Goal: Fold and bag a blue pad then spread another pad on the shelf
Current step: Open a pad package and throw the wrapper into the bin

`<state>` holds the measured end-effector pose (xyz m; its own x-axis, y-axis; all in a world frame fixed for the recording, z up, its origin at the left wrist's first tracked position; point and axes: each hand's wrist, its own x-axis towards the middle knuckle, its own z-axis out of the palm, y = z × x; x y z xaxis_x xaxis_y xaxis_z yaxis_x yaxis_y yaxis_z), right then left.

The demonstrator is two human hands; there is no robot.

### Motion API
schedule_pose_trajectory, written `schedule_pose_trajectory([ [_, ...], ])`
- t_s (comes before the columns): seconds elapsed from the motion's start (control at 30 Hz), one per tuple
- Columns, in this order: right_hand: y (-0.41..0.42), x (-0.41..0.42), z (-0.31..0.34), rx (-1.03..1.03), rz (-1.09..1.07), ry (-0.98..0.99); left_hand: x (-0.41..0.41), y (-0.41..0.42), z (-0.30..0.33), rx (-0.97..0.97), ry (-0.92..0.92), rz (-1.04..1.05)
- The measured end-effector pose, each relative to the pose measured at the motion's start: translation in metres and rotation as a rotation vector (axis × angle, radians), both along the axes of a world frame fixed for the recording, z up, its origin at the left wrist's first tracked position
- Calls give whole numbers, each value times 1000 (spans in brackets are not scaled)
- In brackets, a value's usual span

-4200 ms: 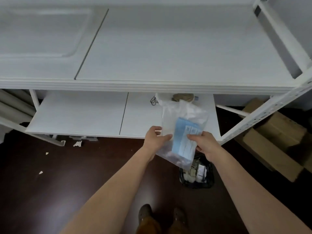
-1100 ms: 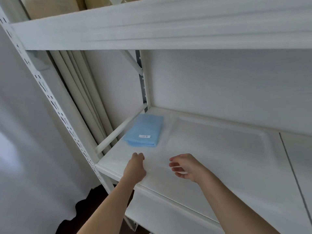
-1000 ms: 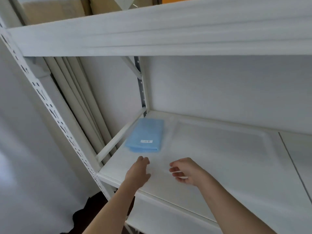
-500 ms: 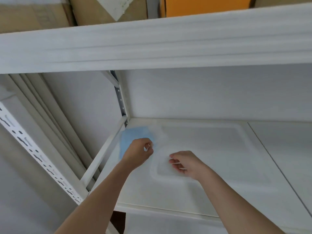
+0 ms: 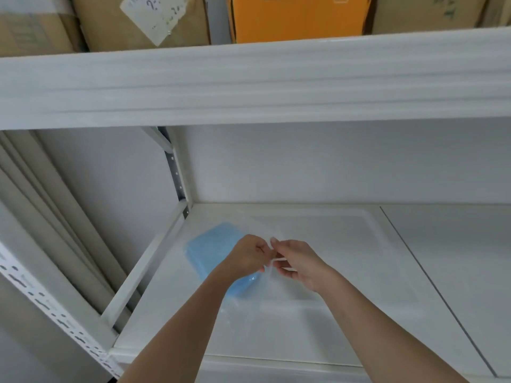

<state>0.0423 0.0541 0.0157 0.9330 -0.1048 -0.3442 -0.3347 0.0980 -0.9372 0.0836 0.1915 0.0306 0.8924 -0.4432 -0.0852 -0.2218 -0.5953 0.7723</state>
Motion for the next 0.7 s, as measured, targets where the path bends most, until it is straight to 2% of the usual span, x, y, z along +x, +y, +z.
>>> schedule_pose_trajectory([
  [0.13,-10,2,-4,-31,-69,-7,-2,-7,5,-20,71,-42],
  [0.47,-26,0,-7,-10,-148,1,2,-22,-10,-89,51,23],
  [0.7,-29,-3,-11,-107,-178,-29,-3,-26,-7,-22,-108,31],
])
